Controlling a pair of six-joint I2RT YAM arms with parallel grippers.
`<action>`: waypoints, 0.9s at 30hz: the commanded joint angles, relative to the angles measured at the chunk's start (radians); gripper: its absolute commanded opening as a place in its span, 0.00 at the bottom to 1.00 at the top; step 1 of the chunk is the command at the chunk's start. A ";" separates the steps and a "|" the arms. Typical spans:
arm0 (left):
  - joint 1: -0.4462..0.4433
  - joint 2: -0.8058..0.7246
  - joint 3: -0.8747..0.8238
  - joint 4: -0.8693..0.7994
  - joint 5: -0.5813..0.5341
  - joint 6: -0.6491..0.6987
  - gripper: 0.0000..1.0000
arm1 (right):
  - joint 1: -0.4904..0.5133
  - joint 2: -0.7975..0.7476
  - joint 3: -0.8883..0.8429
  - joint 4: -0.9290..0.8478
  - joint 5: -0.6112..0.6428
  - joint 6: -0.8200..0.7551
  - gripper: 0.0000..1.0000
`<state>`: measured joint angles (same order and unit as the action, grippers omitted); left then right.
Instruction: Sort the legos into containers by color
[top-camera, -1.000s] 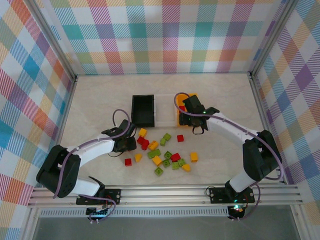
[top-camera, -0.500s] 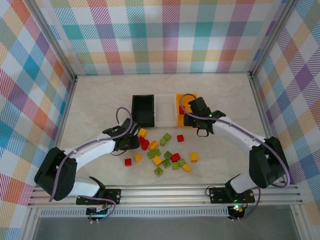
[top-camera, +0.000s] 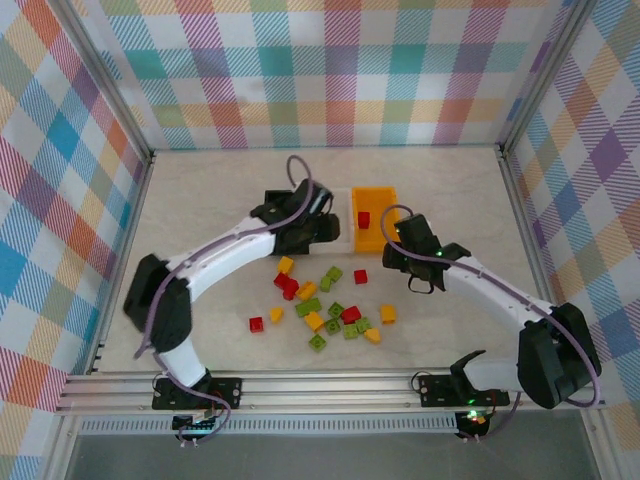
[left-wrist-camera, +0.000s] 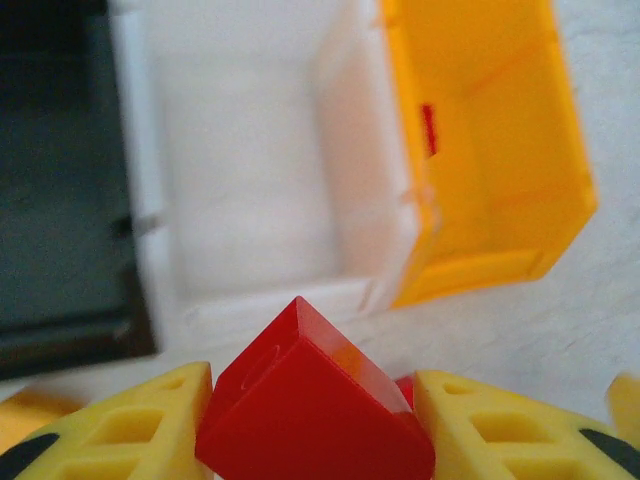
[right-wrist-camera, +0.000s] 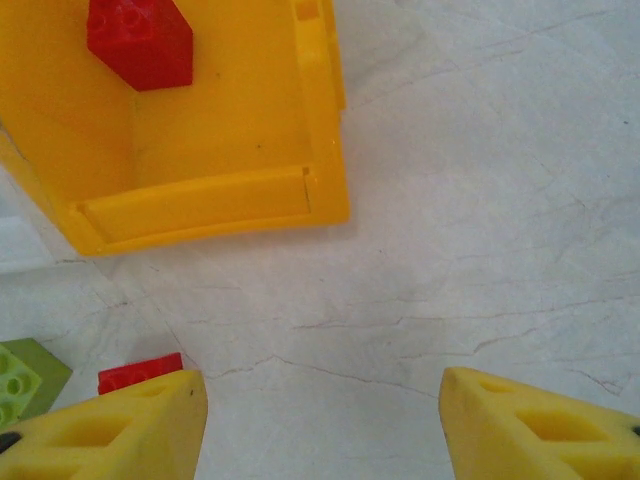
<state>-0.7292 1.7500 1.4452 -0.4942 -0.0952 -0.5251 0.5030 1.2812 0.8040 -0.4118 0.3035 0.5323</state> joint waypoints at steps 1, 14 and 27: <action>-0.016 0.125 0.158 -0.016 0.037 0.042 0.36 | -0.004 -0.032 -0.022 -0.001 0.008 0.020 0.64; -0.023 0.570 0.783 -0.231 0.055 0.061 0.58 | -0.011 -0.063 -0.049 -0.018 0.006 0.005 0.67; -0.023 0.238 0.405 -0.076 0.044 0.049 0.76 | -0.017 -0.065 -0.047 0.012 -0.041 -0.011 0.68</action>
<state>-0.7437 2.1696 1.9759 -0.6422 -0.0456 -0.4778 0.4915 1.2205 0.7609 -0.4198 0.2920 0.5377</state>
